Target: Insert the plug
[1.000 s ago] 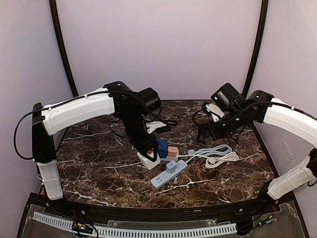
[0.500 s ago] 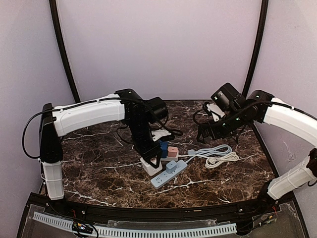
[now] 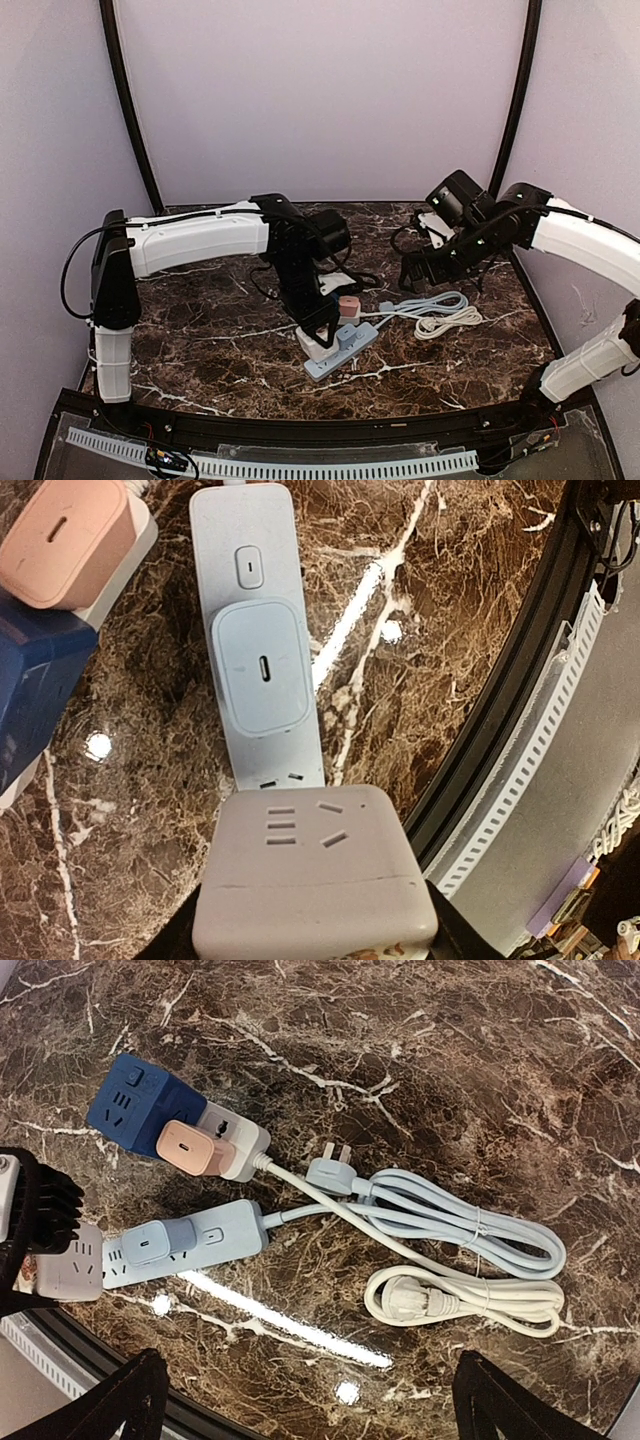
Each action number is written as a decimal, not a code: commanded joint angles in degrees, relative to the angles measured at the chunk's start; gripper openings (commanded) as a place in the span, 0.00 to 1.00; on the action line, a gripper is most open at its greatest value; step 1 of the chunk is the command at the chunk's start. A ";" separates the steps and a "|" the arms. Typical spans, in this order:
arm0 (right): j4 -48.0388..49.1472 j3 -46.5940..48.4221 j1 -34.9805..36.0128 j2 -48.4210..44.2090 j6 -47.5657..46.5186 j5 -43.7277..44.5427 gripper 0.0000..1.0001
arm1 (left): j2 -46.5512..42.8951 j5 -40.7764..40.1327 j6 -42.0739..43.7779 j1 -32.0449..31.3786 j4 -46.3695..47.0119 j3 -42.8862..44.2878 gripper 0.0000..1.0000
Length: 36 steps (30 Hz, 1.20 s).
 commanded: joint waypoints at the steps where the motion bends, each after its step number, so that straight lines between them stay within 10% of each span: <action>1: -0.79 -0.72 -0.34 -1.34 0.00 -0.21 0.99 | 0.90 2.30 -0.27 -1.37 -0.39 -1.43 0.16; 36: -2.54 -3.18 -0.35 -5.10 1.77 -0.61 0.99 | 2.79 -2.52 2.15 -0.98 0.67 -1.11 0.15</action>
